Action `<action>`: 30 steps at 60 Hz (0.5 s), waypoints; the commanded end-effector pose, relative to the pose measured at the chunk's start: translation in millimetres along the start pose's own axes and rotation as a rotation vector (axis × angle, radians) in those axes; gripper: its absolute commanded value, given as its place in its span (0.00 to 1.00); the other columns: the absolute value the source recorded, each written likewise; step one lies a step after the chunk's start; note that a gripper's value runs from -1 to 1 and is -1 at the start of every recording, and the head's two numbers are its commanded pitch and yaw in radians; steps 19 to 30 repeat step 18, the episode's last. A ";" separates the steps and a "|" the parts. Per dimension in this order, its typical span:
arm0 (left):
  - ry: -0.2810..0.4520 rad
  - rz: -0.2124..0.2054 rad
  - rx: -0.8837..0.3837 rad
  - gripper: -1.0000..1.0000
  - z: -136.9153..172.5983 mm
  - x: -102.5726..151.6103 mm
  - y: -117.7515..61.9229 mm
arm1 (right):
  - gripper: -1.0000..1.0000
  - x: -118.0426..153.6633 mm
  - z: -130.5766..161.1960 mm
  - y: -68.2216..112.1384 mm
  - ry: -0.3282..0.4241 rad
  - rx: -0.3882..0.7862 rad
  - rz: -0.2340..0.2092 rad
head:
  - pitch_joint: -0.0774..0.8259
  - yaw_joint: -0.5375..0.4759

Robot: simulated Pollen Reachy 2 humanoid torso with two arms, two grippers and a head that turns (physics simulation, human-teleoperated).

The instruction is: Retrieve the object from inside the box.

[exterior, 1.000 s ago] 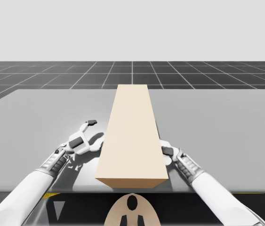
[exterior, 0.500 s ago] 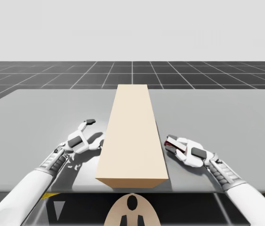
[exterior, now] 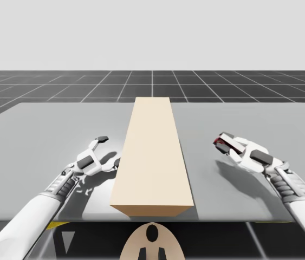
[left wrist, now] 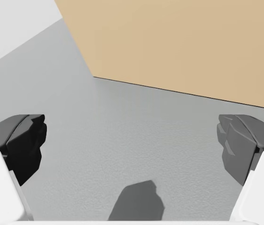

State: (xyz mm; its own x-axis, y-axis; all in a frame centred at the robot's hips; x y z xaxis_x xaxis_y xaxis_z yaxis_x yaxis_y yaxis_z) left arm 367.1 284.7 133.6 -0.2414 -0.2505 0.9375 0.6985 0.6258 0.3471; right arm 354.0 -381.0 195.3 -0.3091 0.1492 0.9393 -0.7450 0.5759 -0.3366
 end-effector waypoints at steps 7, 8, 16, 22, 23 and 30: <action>-0.001 0.001 0.004 0.00 -0.1 -0.6 0.8 | 0.99 78.1 -0.2 -58.5 -0.285 -0.099 0.156 | 0.11 0.56; -0.001 0.001 0.004 0.00 -0.2 -0.6 0.8 | 0.99 86.2 0.0 -62.1 -0.295 -0.109 0.173 | 0.11 0.56; -0.003 0.001 0.004 0.00 -0.1 -0.7 0.6 | 1.00 132.9 -0.4 -78.3 -0.366 -0.210 0.269 | 0.11 0.56; -0.003 0.000 0.003 0.00 -0.1 -0.7 0.4 | 1.00 143.7 -0.3 -79.2 -0.396 -0.228 0.283 | 0.11 0.56; -0.003 0.000 0.003 0.00 -0.1 -0.7 0.4 | 1.00 143.7 -0.3 -79.2 -0.396 -0.228 0.283 | 0.11 0.56; -0.003 0.000 0.003 0.00 -0.1 -0.7 0.4 | 1.00 143.7 -0.3 -79.2 -0.396 -0.228 0.283 | 0.11 0.56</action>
